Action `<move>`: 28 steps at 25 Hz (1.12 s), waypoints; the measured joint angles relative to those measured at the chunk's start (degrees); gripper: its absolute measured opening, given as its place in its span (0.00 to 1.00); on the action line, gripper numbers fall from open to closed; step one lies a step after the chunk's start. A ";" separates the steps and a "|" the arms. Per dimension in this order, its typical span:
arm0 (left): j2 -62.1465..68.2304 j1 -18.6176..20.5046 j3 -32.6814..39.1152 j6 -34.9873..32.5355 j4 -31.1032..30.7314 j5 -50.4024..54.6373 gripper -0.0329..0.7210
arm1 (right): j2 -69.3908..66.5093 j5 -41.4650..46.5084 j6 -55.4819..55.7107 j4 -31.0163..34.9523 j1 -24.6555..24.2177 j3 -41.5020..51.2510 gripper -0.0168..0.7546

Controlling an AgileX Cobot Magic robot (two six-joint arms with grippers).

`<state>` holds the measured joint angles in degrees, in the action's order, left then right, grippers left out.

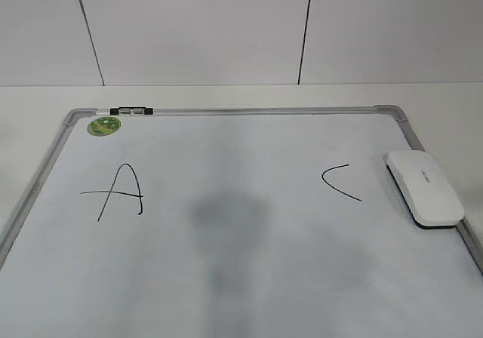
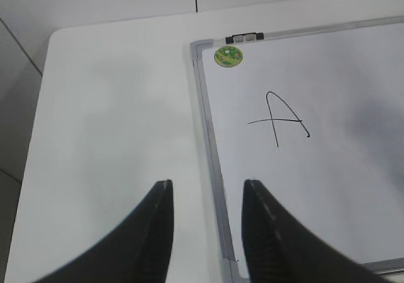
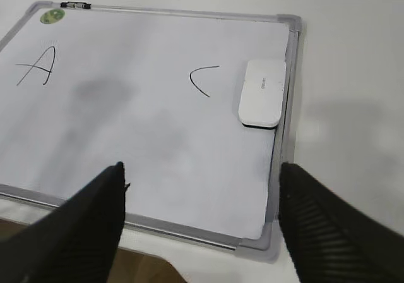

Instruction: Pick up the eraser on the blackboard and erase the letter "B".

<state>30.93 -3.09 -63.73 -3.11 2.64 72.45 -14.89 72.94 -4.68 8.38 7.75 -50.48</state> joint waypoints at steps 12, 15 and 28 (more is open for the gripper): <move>-24.03 0.00 24.66 0.00 0.20 0.04 0.37 | 15.68 0.32 -0.13 -1.89 0.00 18.38 0.78; -28.34 0.00 28.45 -0.20 0.23 -1.55 0.37 | 15.79 0.32 0.51 -3.30 0.00 18.76 0.78; -30.29 0.00 33.80 -0.34 0.12 -8.34 0.37 | 15.83 -0.14 4.68 -12.16 0.00 19.09 0.78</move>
<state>0.64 -3.09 -29.92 -3.45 2.76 64.11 0.94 72.79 0.00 -3.78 7.75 -31.40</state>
